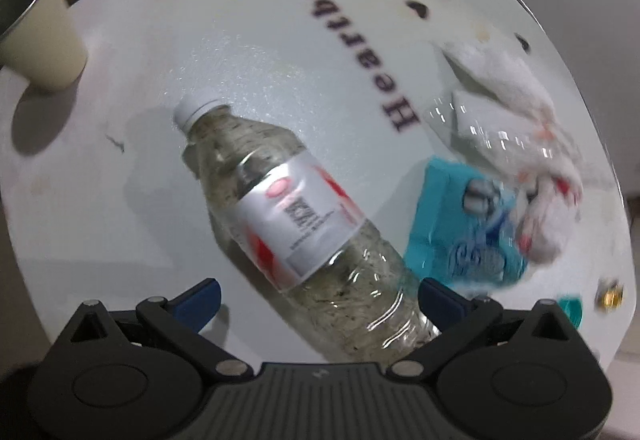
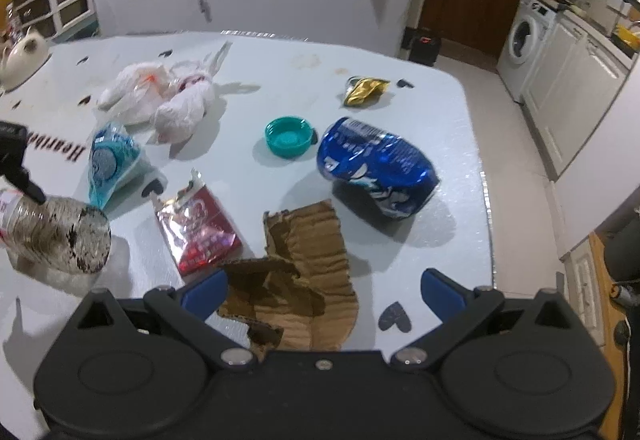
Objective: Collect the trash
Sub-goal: 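Reach the left tool to the clear water bottle while the right tool reaches the brown cardboard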
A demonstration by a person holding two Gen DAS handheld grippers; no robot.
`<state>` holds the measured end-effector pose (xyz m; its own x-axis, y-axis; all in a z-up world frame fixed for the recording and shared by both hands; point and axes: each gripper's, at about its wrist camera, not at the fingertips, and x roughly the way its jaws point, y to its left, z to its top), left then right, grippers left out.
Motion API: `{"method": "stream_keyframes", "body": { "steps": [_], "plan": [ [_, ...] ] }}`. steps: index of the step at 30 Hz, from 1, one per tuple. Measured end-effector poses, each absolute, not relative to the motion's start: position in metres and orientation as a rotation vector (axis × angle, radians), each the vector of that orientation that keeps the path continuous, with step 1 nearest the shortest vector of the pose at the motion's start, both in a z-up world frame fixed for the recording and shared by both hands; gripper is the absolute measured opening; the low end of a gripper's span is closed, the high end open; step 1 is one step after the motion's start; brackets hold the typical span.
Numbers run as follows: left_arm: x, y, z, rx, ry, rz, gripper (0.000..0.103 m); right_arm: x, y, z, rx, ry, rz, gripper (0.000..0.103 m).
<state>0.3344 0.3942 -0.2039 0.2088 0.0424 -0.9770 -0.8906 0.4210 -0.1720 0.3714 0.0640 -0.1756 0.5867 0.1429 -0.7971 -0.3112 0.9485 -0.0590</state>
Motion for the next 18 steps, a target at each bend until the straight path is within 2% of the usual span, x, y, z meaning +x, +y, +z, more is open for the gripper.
{"method": "stream_keyframes", "body": {
  "steps": [4,10,15,18],
  "plan": [
    [0.342,0.4,-0.212,-0.998,1.177,0.852,0.103,0.375,0.071,-0.185,-0.236,0.943,0.316,0.103],
    [0.355,0.399,-0.222,-0.889,1.225,0.817,0.103,0.382,0.082,-0.199,-0.27,0.981,0.352,0.103],
    [0.353,0.395,-0.226,-0.748,1.224,0.641,0.095,0.388,0.09,-0.211,-0.289,1.011,0.364,0.103],
    [0.352,0.386,-0.224,-0.574,1.224,0.498,0.09,0.392,0.093,-0.216,-0.281,1.027,0.359,0.103]
  ]
}}
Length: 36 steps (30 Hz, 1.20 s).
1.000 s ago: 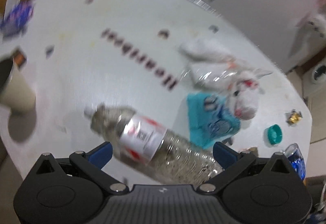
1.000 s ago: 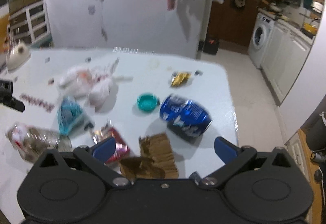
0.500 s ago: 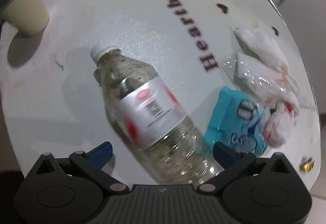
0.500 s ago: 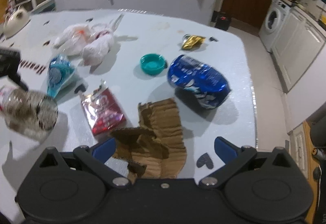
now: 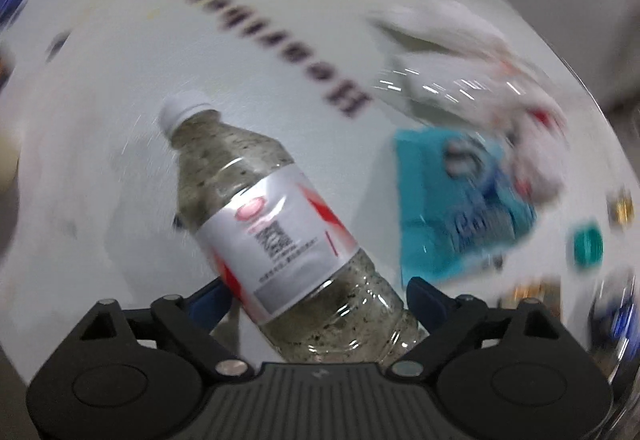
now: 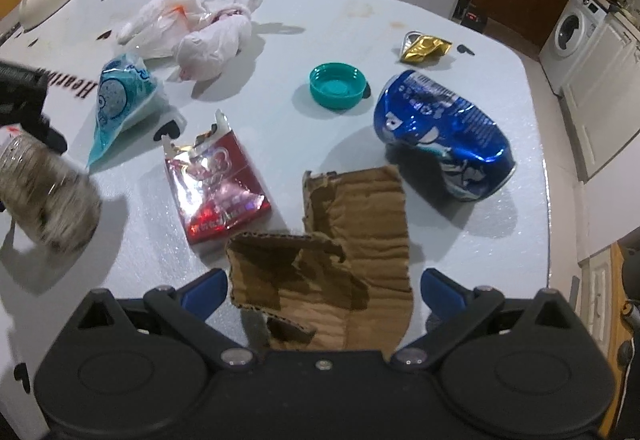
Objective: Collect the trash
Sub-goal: 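Reach the left tool to the clear water bottle while the right tool reaches the brown cardboard, then close the left tool on the water bottle while the right tool grips the cardboard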
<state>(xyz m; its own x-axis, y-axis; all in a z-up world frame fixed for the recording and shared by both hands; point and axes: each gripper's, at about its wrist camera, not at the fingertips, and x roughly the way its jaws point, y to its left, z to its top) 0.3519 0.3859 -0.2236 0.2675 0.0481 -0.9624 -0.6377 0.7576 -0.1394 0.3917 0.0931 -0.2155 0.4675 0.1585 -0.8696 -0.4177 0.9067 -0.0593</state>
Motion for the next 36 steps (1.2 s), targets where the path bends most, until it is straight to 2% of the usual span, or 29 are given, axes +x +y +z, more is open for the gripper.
{"method": "stream_keyframes", "body": {
  "steps": [3,6,8,12,15,20,26,32,34,36],
  "plan": [
    [0.347,0.378,-0.221,-0.467,1.221,0.39,0.084,0.397,0.093,-0.218,-0.238,1.051,0.331,0.103],
    [0.341,0.369,-0.22,-0.392,1.242,0.265,0.083,0.403,0.09,-0.218,-0.19,1.07,0.298,0.102],
    [0.336,0.36,-0.218,-0.326,1.249,0.179,0.081,0.404,0.087,-0.218,-0.163,1.075,0.292,0.094],
    [0.326,0.342,-0.213,-0.194,1.267,-0.015,0.08,0.4,0.086,-0.215,-0.15,1.075,0.295,0.088],
    [0.317,0.328,-0.21,-0.088,1.269,-0.131,0.077,0.395,0.085,-0.209,-0.145,1.062,0.308,0.078],
    [0.303,0.316,-0.208,-0.049,1.272,-0.174,0.077,0.383,0.085,-0.197,-0.119,1.057,0.326,0.054],
    [0.301,0.321,-0.208,-0.165,1.31,-0.017,0.077,0.36,0.082,-0.188,-0.057,1.086,0.342,0.048],
    [0.296,0.33,-0.208,-0.294,1.327,0.124,0.078,0.336,0.08,-0.179,-0.035,1.083,0.345,0.047],
    [0.295,0.334,-0.211,-0.341,1.338,0.171,0.081,0.331,0.079,-0.178,-0.035,1.083,0.341,0.047],
    [0.293,0.34,-0.212,-0.401,1.348,0.227,0.092,0.327,0.078,-0.177,-0.036,1.083,0.337,0.047]
  ]
}}
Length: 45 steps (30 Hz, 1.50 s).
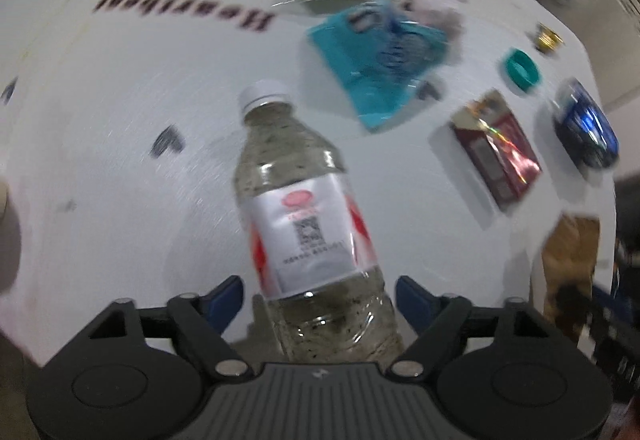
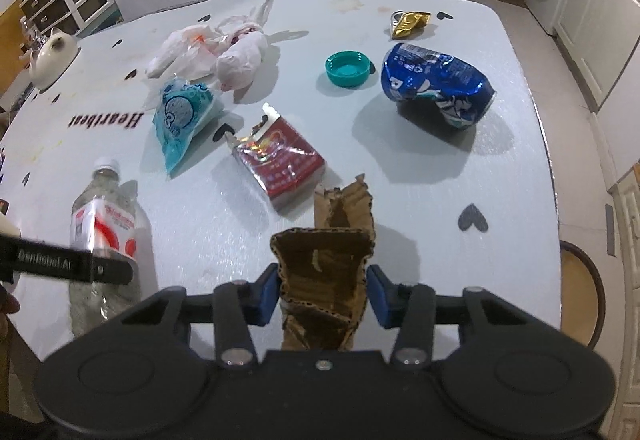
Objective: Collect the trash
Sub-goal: 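Close the left tool on the water bottle while the right tool grips the cardboard, then carry the bottle and cardboard in both tools over the trash bin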
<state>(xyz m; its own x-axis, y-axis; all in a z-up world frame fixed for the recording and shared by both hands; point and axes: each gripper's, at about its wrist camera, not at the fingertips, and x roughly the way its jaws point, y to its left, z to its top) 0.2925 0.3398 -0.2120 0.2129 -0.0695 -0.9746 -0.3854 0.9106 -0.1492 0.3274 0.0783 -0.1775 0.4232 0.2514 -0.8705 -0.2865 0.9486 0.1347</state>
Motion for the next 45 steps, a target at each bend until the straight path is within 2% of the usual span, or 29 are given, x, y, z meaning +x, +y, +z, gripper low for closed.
{"method": "stream_keyframes", "body": {
  "steps": [4,7,13,15,23,33,45],
  "plan": [
    [0.286,0.347,-0.212,-0.51,1.365,0.333,0.094,0.32,0.078,-0.177,-0.036,1.087,0.333,0.047],
    [0.285,0.348,-0.21,-0.585,1.359,0.396,0.09,0.315,0.078,-0.177,-0.035,1.088,0.329,0.047],
    [0.292,0.336,-0.21,-0.544,1.336,0.467,0.075,0.308,0.076,-0.177,-0.028,1.084,0.316,0.047],
    [0.293,0.334,-0.214,-0.532,1.345,0.457,0.064,0.306,0.076,-0.176,-0.03,1.083,0.318,0.047],
    [0.284,0.326,-0.202,-0.441,1.274,0.401,0.062,0.301,0.072,-0.17,-0.03,1.063,0.32,0.047],
    [0.268,0.304,-0.137,-0.327,1.024,0.302,0.062,0.296,0.056,-0.137,0.003,0.966,0.303,0.047],
    [0.256,0.24,-0.081,-0.206,0.858,0.101,0.062,0.276,0.023,-0.081,0.037,0.81,0.253,0.047]
  ]
}}
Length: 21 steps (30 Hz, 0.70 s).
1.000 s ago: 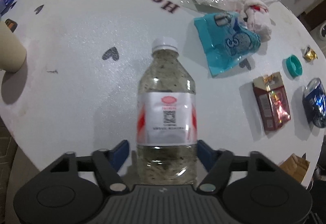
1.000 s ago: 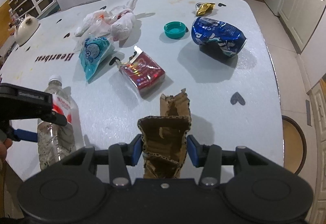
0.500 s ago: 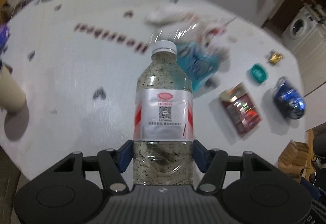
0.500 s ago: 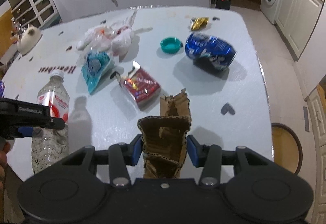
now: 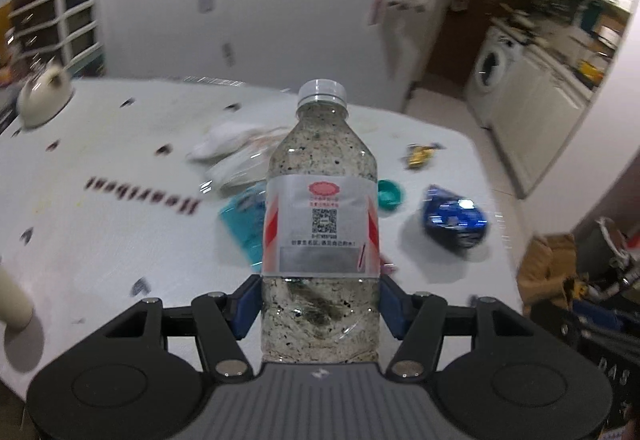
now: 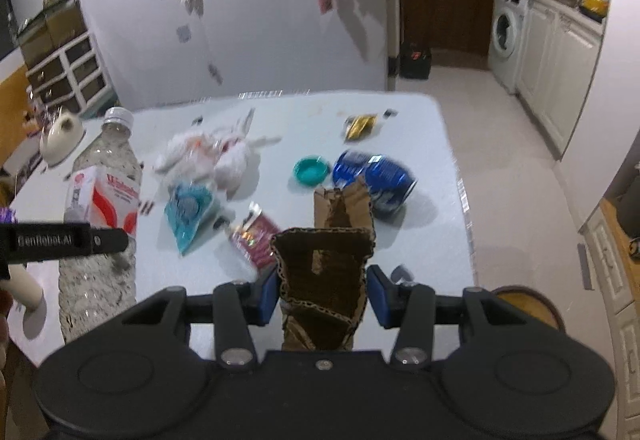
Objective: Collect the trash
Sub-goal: 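Carry the bottle and cardboard in both tools over the trash bin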
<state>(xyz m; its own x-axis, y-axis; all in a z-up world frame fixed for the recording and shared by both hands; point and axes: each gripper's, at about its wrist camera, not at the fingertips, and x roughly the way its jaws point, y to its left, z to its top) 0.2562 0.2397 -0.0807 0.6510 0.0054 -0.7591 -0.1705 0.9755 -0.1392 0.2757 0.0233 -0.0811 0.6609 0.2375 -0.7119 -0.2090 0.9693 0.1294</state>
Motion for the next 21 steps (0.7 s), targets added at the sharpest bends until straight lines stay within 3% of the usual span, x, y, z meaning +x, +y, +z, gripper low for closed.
{"method": "stream_keyframes", "body": {
  "steps": [21],
  "plan": [
    [0.308,-0.001,-0.083,-0.124,0.889,-0.077,0.062,0.3,-0.18,-0.064,0.092,0.758,0.15,0.048]
  ]
}}
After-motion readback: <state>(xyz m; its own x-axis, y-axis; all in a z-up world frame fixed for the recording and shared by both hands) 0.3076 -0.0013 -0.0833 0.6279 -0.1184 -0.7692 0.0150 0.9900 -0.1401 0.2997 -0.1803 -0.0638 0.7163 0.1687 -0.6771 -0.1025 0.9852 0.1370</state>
